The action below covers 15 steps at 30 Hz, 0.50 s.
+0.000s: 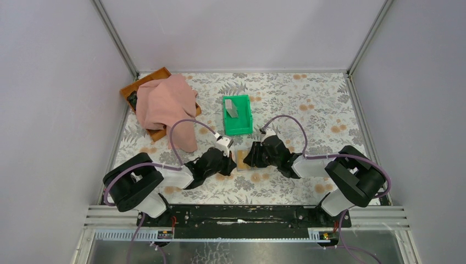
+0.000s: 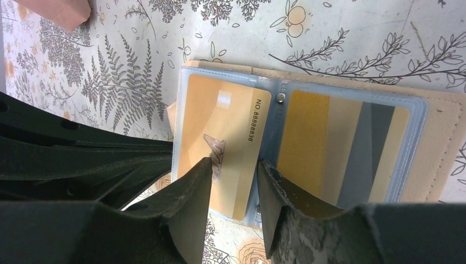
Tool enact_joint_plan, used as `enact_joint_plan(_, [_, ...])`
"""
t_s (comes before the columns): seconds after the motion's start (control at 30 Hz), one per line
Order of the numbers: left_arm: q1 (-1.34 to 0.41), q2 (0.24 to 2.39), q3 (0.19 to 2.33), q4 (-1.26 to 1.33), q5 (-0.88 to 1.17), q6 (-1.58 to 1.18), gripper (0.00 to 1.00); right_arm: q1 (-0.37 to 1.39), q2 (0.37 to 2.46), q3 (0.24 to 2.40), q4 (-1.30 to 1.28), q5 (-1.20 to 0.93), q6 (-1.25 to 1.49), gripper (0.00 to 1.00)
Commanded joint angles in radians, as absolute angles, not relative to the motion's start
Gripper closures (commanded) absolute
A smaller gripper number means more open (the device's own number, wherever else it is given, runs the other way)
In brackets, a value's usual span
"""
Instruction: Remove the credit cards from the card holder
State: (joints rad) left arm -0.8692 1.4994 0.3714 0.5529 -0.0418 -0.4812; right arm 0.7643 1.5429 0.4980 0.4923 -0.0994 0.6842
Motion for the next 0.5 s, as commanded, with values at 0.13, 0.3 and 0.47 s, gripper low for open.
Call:
enact_joint_plan(0.13, [-0.870,1.586,0.374,0.537,-0.032,-0.479,1.00,0.767,1.525,0.482,0.494,-0.144,0.683,0.67])
enact_joint_plan(0.3, [-0.870,1.599,0.378,0.535,-0.026,-0.480,1.00,0.768,1.493,0.480,0.477,-0.136,0.677,0.73])
enact_joint_plan(0.47, [-0.870,1.604,0.382,0.532,-0.023,-0.476,1.00,0.768,1.470,0.476,0.480,-0.139,0.678,0.77])
